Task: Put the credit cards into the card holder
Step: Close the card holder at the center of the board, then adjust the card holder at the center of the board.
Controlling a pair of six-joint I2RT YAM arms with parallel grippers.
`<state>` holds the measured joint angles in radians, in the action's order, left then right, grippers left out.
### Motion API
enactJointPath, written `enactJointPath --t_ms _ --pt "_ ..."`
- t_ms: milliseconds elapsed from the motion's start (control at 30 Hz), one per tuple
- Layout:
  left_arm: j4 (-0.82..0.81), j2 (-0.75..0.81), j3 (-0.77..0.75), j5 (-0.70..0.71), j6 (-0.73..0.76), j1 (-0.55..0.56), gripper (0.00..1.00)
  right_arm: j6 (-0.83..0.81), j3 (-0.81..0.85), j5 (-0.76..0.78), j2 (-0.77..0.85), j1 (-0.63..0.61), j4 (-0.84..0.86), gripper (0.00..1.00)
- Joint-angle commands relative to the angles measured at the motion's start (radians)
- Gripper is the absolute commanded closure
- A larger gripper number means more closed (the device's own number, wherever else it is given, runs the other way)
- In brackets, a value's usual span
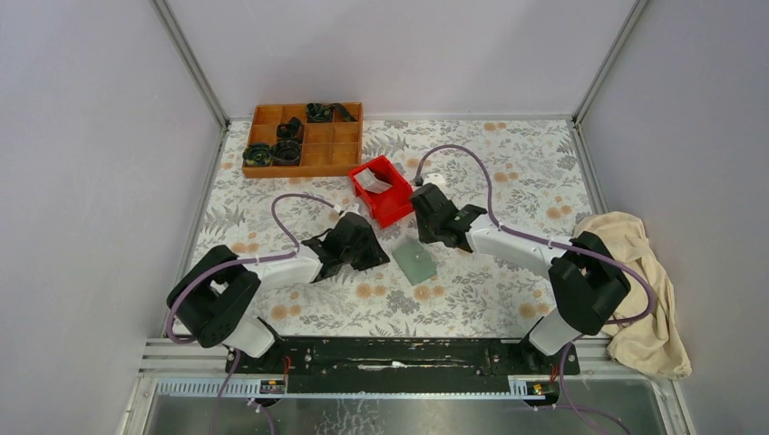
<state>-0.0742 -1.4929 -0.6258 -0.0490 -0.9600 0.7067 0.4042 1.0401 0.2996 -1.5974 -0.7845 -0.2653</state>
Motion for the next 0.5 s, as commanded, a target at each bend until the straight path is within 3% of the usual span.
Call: enactJointPath --t_ms 0,200,467 --pt "-0.015 -0.028 -0.011 -0.031 0.047 0.033 0.71 -0.001 -0.056 0.021 0.05 0.036 -0.039 0.85" --pt "0.022 -0.093 -0.06 -0.061 0.077 0.075 0.74 0.035 -0.119 -0.022 0.06 0.037 -0.06 0.98" --pt "0.042 -0.169 -0.104 -0.047 0.08 0.093 0.72 0.086 -0.198 -0.114 0.067 0.037 -0.044 1.0"
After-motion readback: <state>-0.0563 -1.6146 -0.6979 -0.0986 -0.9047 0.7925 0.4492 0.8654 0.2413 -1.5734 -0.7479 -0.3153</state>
